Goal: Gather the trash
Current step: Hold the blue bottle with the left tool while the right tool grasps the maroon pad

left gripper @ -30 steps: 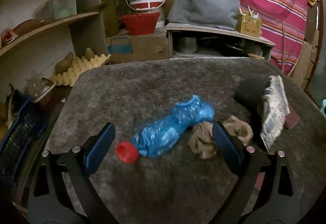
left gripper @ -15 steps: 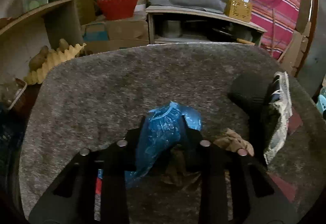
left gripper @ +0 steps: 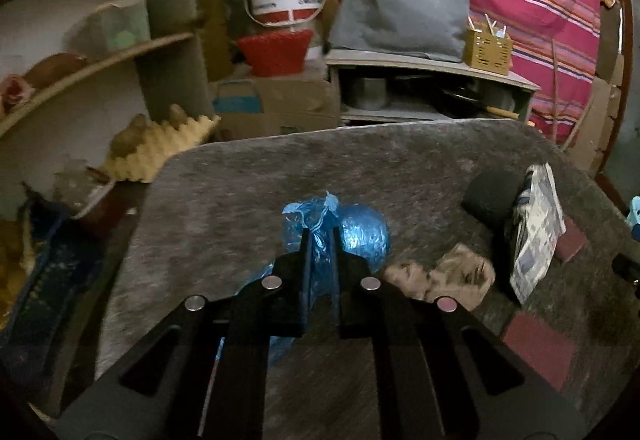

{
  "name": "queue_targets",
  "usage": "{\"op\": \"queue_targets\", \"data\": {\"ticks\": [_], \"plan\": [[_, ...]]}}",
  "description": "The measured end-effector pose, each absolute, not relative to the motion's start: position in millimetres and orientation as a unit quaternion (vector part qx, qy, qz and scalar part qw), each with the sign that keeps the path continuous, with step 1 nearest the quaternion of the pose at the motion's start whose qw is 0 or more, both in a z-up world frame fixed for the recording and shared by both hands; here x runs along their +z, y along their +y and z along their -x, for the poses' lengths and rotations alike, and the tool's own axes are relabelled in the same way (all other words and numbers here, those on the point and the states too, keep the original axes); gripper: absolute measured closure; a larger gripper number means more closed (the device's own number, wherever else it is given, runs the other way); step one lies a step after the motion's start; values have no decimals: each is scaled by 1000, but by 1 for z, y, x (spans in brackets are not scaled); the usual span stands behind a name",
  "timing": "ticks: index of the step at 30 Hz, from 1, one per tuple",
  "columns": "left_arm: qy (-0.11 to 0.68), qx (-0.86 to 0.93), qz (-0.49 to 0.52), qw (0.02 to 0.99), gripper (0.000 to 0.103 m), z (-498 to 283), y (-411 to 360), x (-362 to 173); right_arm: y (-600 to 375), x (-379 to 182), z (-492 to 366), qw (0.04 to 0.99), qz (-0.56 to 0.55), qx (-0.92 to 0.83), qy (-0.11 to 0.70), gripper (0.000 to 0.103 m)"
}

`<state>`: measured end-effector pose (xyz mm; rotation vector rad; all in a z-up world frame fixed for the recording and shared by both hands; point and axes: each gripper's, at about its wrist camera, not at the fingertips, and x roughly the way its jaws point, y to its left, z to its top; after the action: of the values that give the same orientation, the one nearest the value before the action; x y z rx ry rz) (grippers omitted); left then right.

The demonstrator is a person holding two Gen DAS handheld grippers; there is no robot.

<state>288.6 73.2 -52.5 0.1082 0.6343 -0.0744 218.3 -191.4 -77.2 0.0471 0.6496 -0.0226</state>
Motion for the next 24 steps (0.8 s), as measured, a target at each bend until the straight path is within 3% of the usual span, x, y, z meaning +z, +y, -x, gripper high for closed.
{"op": "queue_targets", "data": {"ticks": [12,20,22,24], "plan": [[326,-1,-28,945,96,-207,107,-73,-96,-112,-204,932,8,65,357,11],[339,8,-7,941,96,-189,117,-87,-88,-116,-209,924,30,70,375,13],[338,11,-8,941,96,-188,117,-88,-90,-118,-208,921,23,88,379,32],[339,14,-10,941,96,-187,113,-88,-88,-120,-207,918,25,106,381,42]]}}
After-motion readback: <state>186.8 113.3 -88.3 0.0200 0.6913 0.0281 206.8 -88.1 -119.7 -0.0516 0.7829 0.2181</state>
